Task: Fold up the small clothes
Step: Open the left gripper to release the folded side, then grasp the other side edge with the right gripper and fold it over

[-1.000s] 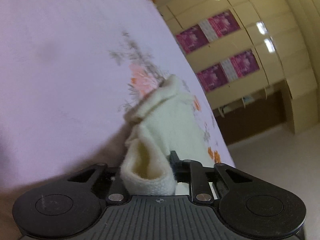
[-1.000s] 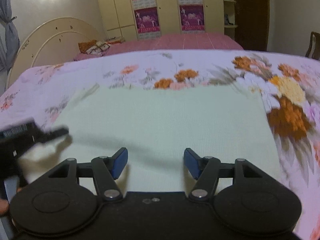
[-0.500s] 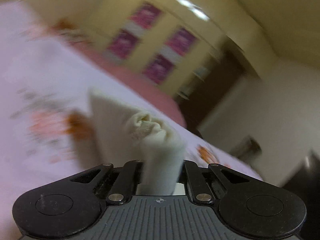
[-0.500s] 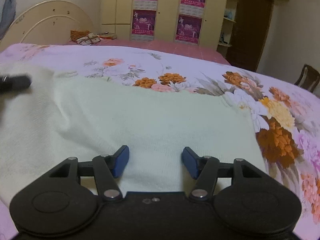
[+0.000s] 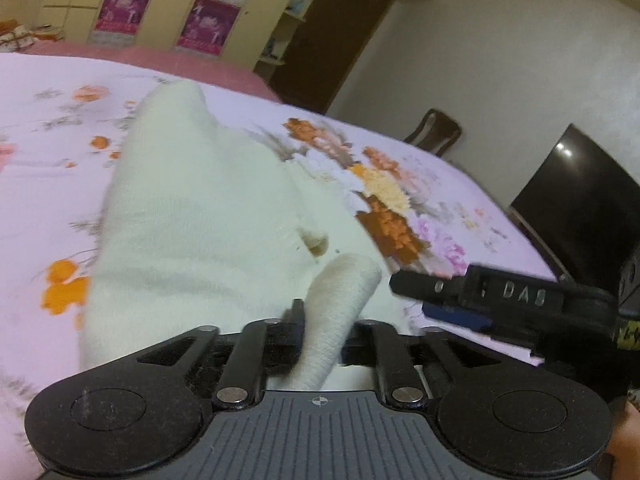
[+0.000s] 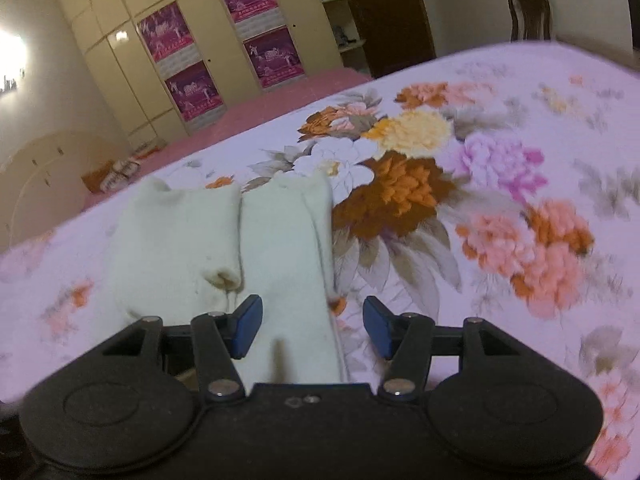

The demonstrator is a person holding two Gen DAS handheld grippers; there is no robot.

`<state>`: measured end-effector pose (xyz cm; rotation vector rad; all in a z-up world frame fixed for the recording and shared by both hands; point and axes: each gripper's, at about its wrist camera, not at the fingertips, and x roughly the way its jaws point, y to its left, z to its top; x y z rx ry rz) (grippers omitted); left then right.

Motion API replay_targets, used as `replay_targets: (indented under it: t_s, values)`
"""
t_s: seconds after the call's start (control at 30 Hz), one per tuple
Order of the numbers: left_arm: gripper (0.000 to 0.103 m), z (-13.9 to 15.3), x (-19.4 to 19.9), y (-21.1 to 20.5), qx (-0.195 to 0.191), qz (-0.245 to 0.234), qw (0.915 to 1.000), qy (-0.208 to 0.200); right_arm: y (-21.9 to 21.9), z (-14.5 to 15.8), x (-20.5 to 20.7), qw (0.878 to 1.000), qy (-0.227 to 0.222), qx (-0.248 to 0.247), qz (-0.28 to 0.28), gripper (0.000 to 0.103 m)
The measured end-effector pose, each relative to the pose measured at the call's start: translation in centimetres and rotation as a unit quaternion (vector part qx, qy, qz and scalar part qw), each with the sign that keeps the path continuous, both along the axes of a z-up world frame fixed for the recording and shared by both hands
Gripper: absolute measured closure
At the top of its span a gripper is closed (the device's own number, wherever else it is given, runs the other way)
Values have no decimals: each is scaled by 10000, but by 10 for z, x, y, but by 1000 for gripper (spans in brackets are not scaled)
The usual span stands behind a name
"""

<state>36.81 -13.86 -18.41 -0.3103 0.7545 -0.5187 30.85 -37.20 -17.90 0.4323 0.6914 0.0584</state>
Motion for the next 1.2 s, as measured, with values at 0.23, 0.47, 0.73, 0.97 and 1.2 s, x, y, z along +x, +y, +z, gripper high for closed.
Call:
replay_targets:
  t_s: [0.23,0.47,0.73,0.97,1.2]
  values:
    - [9,25,-38,45,-2,539,9981,-310,27,9,21,9977,-48,390,545,40]
    - [9,11,4,95,354,1686,9850,-141,55,-5,62,9936,247,516,975,40]
    - [9,-12,34,85,514,1685,9844,38,64,-12,83,9887,293,878,1180,65]
    - [9,-8,39,74,484,1536,9869,-97,70,7,73,9909,-232,461,1242,87]
    - [9,1,39,34,497,922,9938,-363,41,38,45,9920,-752,-278,976,87]
